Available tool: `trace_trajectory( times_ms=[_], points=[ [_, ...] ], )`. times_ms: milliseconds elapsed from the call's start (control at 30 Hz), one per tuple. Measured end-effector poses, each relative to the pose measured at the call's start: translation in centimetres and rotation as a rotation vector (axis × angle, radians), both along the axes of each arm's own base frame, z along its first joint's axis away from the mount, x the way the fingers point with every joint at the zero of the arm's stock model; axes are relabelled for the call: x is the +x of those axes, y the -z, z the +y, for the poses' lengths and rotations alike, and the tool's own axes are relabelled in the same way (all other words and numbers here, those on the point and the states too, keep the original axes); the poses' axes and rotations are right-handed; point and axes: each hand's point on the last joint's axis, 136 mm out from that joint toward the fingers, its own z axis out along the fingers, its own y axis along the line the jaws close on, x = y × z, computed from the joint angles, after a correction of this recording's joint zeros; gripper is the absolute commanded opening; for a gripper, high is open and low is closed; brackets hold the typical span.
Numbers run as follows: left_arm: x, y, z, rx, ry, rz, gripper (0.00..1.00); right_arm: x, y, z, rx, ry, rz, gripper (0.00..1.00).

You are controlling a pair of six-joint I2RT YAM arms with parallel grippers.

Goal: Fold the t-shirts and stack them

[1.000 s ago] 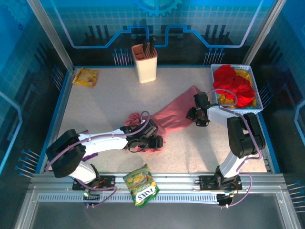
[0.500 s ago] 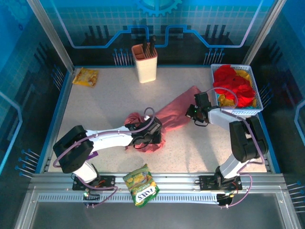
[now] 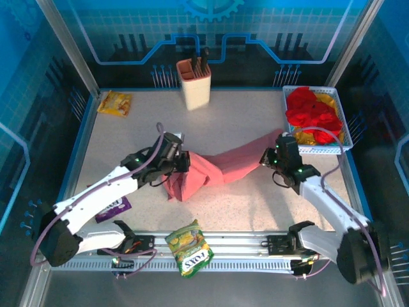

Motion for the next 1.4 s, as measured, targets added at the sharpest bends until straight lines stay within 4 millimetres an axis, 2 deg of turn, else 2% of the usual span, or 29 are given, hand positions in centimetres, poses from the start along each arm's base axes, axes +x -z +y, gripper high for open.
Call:
trace_trajectory(
  times_ms=[100,233,367,533,633,733,833,900,967,1033,1133,1200,1300,1400],
  points=[
    [-0.3,-2.1,1.2,0.018,0.001,-0.029,0.01,-1.3,-2.1,-0.9,-0.012,0.019,-0.073,0.00],
    [-0.6,-3.4,2.8,0.055,-0.007,-0.057,0.03,-2.6,-3.5,-1.5,-0.045,0.016,-0.130,0.00],
    [-0.9,-3.4,4.8,0.095,-0.030,-0.054,0.03,-3.4,-3.7,-1.9,-0.073,0.013,-0.138,0.00],
    [-0.2,-3.3,6.6,0.109,-0.070,-0.047,0.04,-3.2,-2.7,-1.7,-0.087,0.010,-0.107,0.00],
    [0.9,-3.1,7.1,0.112,-0.080,-0.035,0.04,-2.2,-1.5,-1.1,-0.109,0.008,-0.066,0.00],
    [3.5,-3.8,7.4,0.104,-0.100,-0.032,0.03,0.1,-1.7,0.1,-0.134,-0.007,-0.048,0.00],
    [7.1,-5.3,8.2,0.081,-0.133,-0.053,0.02,3.4,-4.4,1.8,-0.135,-0.020,-0.102,0.00],
    [9.5,-7.0,9.2,0.063,-0.172,-0.078,0.03,5.6,-7.5,2.8,-0.128,-0.021,-0.179,0.00],
    [11.4,-9.0,10.2,0.056,-0.200,-0.128,0.04,6.9,-10.4,3.5,-0.120,-0.017,-0.258,0.00],
    [12.1,-11.3,10.3,0.048,-0.201,-0.183,0.05,7.4,-12.2,3.8,-0.118,-0.014,-0.310,0.00],
    [12.3,-14.6,10.1,0.036,-0.185,-0.258,0.07,7.3,-13.1,3.9,-0.141,-0.013,-0.341,0.00],
    [11.7,-15.4,10.2,0.034,-0.176,-0.278,0.09,6.5,-12.8,3.9,-0.159,-0.023,-0.341,0.00],
    [9.7,-14.5,10.6,0.046,-0.166,-0.263,0.11,4.4,-10.9,3.6,-0.175,-0.056,-0.310,0.03],
    [6.7,-11.5,11.3,0.067,-0.164,-0.189,0.12,2.0,-7.6,3.5,-0.185,-0.100,-0.226,0.03]
  ],
)
